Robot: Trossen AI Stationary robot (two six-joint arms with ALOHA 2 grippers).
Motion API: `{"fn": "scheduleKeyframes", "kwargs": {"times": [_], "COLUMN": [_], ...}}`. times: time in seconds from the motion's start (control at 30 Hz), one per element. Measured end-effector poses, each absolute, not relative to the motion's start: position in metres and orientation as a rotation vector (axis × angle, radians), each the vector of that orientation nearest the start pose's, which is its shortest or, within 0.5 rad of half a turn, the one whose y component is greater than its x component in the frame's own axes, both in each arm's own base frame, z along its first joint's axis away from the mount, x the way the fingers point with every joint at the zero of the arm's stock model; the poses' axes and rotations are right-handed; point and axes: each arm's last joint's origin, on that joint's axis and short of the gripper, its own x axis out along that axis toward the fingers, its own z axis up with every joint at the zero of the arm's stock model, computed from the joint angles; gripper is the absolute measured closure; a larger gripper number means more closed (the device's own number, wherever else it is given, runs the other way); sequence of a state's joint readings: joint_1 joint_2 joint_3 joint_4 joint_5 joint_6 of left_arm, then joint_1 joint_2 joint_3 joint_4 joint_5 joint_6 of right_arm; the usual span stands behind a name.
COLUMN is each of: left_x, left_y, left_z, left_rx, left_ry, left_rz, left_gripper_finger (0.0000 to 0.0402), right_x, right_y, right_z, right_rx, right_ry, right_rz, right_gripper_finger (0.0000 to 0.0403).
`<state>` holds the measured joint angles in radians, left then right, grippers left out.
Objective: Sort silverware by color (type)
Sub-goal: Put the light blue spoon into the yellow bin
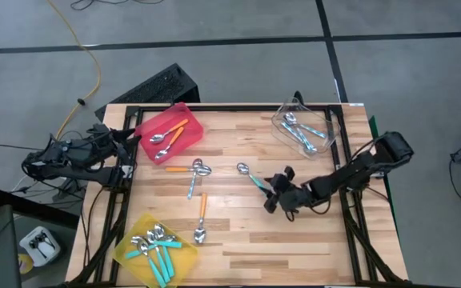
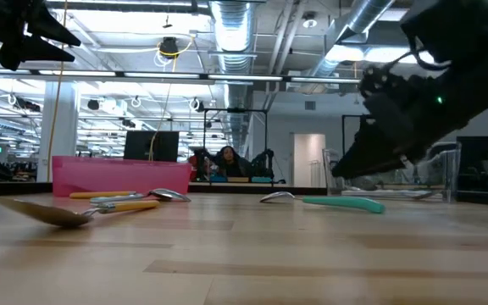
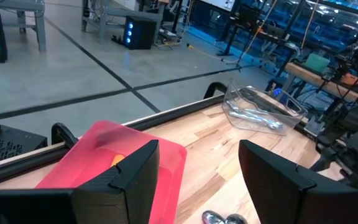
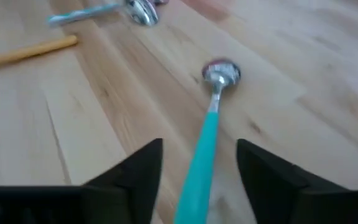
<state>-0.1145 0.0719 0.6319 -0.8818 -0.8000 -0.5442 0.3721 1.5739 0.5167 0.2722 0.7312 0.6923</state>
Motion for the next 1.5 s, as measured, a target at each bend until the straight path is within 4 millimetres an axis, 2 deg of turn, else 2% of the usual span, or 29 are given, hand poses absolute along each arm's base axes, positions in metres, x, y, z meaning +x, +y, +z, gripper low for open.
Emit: {"fn": "scheduleKeyframes", "kwargs": {"times": [0.13,0.43,0.57,0.8,0.9,1.1,1.23,1.5], "left_x": [0.018,0.018,0.018,0.018,0.018,0.018,0.018,0.018], "left_y": [0.019,0.019,0.019,0.019,0.019,0.019,0.019,0.019], "left_z": [0.276,0.276,0.276,0.276,0.276,0.276,0.276,0.276], "left_rx": [-0.375,-0.375,-0.375,-0.375,-0.375,-0.375,-0.375,-0.375], "left_ry": [0.101,0.101,0.101,0.101,0.102,0.101,0.102,0.100], "left_rz": [0.738,0.738,0.738,0.738,0.738,0.738,0.738,0.738], "left_gripper_finger": [0.0196,0.0196,0.0196,0.0196,0.0196,0.0196,0.0196,0.0196], "right_x": [0.246,0.244,0.241,0.238,0.238,0.246,0.257,0.275], "right_y": [0.079,0.082,0.083,0.082,0.082,0.087,0.092,0.096], "right_z": [0.102,0.071,0.066,0.065,0.065,0.070,0.080,0.122], "right_rx": [0.282,0.322,0.339,0.328,0.329,0.322,0.312,0.245], "right_ry": [0.549,0.556,0.548,0.557,0.556,0.538,0.528,0.404], "right_rz": [-0.576,-0.686,-0.720,-0.740,-0.740,-0.737,-0.700,-0.680], "right_gripper_finger": [0.0131,0.0133,0.0172,0.0298,0.0298,0.0298,0.0298,0.0298]}}
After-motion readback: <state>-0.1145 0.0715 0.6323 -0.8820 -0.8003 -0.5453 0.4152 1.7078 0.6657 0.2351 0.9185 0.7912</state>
